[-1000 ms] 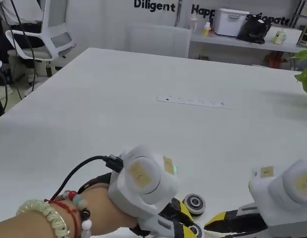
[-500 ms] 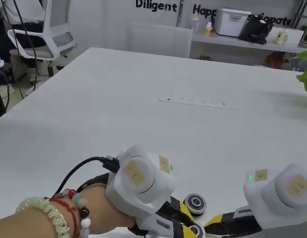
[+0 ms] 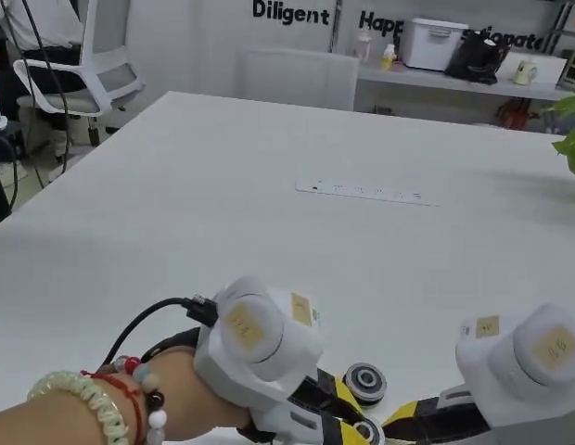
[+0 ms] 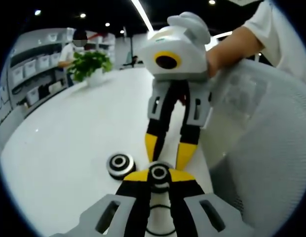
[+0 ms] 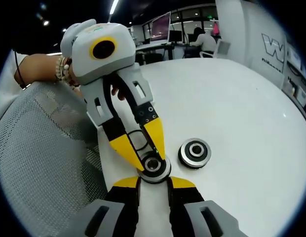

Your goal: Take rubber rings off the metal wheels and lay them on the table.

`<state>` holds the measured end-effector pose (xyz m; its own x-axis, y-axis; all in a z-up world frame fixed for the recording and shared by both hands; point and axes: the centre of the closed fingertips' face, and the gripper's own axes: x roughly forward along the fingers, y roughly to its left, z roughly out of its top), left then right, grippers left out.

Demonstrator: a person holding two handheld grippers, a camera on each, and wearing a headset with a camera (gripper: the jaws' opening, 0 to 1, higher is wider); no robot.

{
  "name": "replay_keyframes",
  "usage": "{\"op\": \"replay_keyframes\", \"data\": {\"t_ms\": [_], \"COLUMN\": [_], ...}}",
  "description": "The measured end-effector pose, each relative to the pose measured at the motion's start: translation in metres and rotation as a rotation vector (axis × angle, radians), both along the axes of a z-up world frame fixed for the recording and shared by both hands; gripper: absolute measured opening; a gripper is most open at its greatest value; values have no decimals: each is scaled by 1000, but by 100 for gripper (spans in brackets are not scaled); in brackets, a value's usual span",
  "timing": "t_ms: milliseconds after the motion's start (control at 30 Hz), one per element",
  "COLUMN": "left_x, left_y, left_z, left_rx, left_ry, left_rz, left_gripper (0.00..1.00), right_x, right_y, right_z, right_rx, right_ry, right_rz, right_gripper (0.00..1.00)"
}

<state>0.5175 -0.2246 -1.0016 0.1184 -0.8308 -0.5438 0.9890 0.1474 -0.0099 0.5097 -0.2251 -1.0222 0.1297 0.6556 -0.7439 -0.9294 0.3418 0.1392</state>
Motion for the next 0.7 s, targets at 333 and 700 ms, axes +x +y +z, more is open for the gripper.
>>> {"op": "replay_keyframes", "data": {"t_ms": [333,700], "left_x": [0,0], "left_y": [0,0], "left_z": [0,0], "left_rx": [-41,-44], "left_ry": [11,11], "left_rz": [7,14], "left_gripper": [14,14], "right_x": [0,-1], "right_y": [2,-3], "right_z": [2,0], "right_rx": [14,-14], "right_ry": [-3,-26], "right_rz": [-2,40], "right_gripper": [21,12]}}
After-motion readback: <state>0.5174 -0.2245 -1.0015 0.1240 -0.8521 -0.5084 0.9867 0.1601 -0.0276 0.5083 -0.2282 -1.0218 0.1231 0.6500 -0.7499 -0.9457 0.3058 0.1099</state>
